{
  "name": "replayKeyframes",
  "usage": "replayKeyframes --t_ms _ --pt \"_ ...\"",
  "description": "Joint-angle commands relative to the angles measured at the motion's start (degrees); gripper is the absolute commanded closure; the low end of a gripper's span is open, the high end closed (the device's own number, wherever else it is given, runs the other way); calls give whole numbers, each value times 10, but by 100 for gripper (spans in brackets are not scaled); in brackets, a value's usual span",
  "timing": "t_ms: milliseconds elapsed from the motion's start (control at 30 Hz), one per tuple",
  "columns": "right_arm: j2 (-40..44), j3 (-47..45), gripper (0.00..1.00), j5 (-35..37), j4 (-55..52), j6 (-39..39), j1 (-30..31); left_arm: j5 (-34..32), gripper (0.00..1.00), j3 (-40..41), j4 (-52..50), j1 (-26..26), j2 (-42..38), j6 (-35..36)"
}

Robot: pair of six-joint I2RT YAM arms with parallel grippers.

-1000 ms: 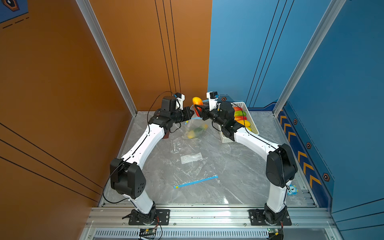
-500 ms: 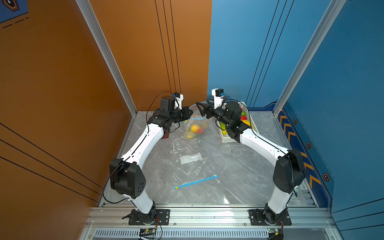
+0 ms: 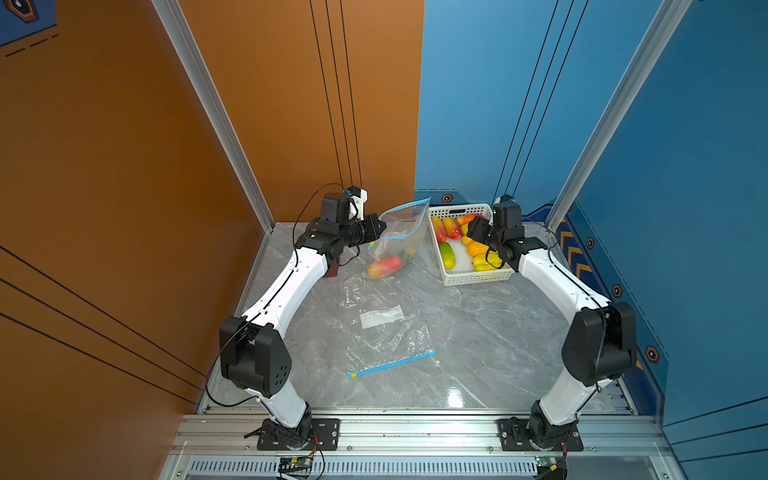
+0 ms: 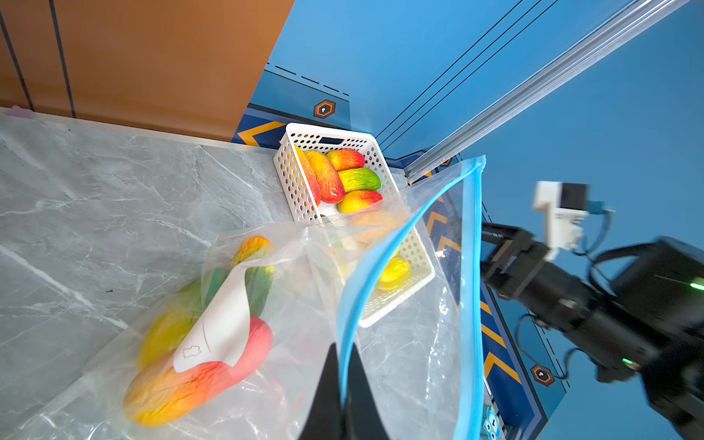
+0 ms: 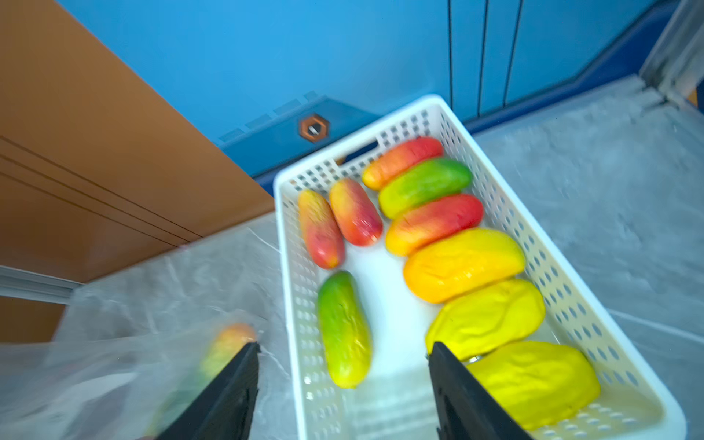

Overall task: Place the mango in a zip-top bag and seal the zipper
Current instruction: Pick up the mango from the basket.

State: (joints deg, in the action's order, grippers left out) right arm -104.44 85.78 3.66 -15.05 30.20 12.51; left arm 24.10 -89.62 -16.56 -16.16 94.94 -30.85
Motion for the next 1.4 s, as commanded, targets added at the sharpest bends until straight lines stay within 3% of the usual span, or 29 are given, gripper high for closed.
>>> replayKeyframes --t_ms 0,100,300,667,833,1100,1367 --pt "-69 72 28 27 -130 21 -11 5 100 16 -1 0 -14 17" --pt "-131 138 28 64 -180 8 -16 1 100 25 -1 2 -18 19" --pt "-248 242 25 52 -192 36 -42 2 100 27 -1 2 -18 18" --pt "-357 351 21 84 -194 141 -40 0 100 27 -1 3 -17 20" --pt "-395 385 25 59 -203 164 -34 0 100 28 -1 3 -20 22" --pt "-345 371 52 40 -190 147 -24 0 100 29 -1 6 -26 23" --pt "-238 331 56 3 -167 110 -27 -4 100 38 -1 7 -28 22"
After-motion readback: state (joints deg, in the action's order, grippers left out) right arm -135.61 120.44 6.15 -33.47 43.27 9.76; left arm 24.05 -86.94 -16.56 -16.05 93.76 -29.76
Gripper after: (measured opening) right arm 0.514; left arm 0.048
